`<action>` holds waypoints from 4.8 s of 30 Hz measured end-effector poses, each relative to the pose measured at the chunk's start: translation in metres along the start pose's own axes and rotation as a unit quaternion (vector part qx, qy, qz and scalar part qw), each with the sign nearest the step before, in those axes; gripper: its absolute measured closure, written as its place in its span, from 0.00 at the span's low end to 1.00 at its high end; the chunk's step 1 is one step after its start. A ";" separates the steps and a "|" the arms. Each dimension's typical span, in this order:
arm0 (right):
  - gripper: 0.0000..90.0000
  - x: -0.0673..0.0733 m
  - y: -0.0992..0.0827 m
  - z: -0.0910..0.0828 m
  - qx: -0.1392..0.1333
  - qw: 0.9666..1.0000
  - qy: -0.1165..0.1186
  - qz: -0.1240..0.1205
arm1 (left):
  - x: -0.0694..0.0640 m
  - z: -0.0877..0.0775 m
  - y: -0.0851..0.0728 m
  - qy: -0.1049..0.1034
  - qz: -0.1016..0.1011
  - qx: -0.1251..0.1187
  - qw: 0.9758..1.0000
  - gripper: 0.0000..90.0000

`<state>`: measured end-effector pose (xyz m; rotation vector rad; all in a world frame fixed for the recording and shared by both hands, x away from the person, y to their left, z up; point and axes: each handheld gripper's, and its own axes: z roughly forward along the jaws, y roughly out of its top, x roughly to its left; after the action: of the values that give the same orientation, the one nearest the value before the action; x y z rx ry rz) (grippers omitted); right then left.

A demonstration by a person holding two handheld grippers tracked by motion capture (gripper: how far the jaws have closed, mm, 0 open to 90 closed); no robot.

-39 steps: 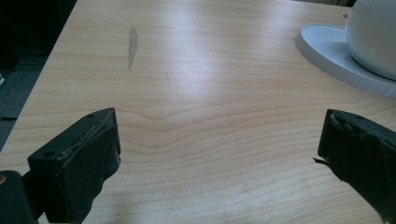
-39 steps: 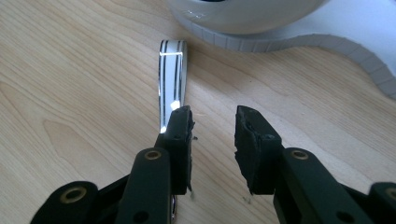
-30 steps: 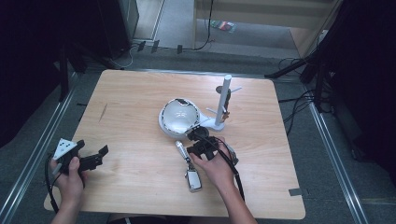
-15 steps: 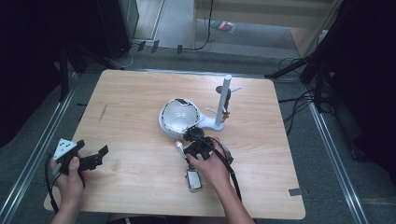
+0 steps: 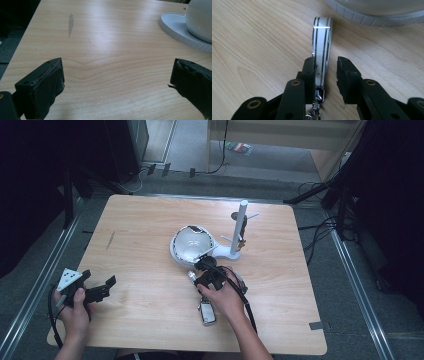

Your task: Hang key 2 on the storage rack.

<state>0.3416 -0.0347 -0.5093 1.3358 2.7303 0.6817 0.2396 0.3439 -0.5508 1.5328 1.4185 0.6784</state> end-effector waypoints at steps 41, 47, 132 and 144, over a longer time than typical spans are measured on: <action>0.94 0.036 0.005 0.009 0.008 0.996 -0.035 -0.085 | 0.000 0.000 0.000 0.000 0.000 0.000 1.000 0.00; 1.00 0.041 0.005 0.015 0.019 0.994 -0.054 -0.089 | 0.000 0.000 0.000 -0.001 -0.001 0.000 1.000 0.00; 1.00 -0.029 -0.058 -0.121 -0.297 0.940 -0.156 0.059 | -0.008 0.006 0.002 0.039 0.028 0.006 0.999 0.00; 1.00 -0.034 -0.051 -0.127 -0.309 0.935 -0.161 0.063 | -0.011 0.003 0.000 0.036 0.038 -0.003 0.999 0.00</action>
<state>0.2980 -0.1349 -0.4202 1.3107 1.9456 1.0968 0.2402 0.3321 -0.5500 1.5788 1.4163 0.7911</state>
